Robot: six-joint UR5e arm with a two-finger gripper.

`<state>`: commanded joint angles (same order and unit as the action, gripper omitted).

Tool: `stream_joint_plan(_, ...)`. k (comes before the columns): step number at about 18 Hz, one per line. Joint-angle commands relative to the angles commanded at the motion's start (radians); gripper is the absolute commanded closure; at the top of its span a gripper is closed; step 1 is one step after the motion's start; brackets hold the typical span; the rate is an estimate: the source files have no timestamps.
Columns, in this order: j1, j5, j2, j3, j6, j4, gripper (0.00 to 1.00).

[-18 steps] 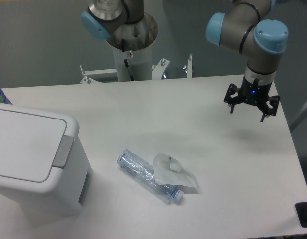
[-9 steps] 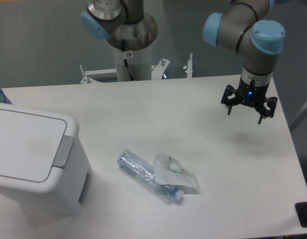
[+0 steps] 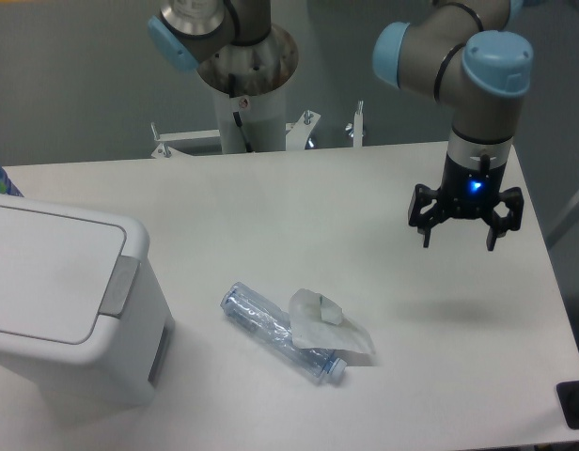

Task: Open the trash can
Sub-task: 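Move the open gripper over toward the white trash can lid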

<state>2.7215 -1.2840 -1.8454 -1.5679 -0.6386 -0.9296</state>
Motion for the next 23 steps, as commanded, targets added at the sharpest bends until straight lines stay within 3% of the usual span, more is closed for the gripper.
stream_joint_plan(6, -0.138, 0.051, -0.003, 0.101, 0.187, 0.000, 0.00)
stream_joint_plan(10, -0.192, 0.093, 0.000, 0.104, 0.194, 0.002, 0.00)
stream_joint_plan(18, -0.269, 0.215, 0.066, 0.091, 0.313, 0.005, 0.00)
stream_joint_plan(23, -0.321, 0.206, 0.075, 0.083, 0.384, 0.005, 0.00)
